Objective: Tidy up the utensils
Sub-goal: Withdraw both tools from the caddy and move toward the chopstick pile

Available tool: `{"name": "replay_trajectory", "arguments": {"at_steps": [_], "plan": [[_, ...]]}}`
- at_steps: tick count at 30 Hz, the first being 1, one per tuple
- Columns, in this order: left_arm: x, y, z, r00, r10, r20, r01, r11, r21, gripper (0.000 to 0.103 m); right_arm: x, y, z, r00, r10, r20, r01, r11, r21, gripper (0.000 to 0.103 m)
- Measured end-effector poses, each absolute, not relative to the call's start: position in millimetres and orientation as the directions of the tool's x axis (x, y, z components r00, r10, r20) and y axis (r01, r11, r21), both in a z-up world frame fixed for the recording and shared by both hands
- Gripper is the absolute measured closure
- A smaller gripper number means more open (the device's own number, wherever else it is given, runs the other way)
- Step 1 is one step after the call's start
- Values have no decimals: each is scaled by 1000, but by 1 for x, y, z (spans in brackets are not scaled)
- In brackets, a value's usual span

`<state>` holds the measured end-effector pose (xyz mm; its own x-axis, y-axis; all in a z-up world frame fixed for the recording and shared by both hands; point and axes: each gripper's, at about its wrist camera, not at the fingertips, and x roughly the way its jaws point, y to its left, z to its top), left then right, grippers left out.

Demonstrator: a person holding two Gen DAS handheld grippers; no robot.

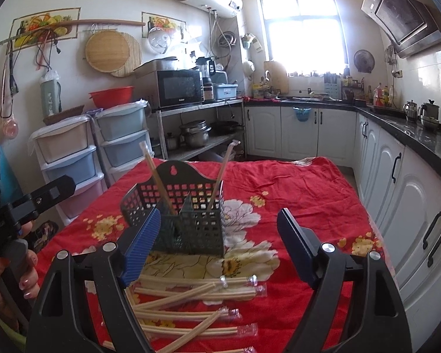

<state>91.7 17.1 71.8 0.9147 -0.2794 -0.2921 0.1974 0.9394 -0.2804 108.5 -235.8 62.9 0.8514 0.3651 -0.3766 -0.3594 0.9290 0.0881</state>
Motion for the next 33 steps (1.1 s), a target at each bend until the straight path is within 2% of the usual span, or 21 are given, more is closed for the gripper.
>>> {"name": "replay_trajectory", "arguments": {"at_steps": [22,33], "plan": [[90,18,43,879,-288,-380,186,941,-282,11,105,-261,20,821,294,-490,-276,955,110,24],[87,32,17,850,-279,-447,154,942,-297,11,106,-255,2,780,319,-538,-297,946,130,24]]}}
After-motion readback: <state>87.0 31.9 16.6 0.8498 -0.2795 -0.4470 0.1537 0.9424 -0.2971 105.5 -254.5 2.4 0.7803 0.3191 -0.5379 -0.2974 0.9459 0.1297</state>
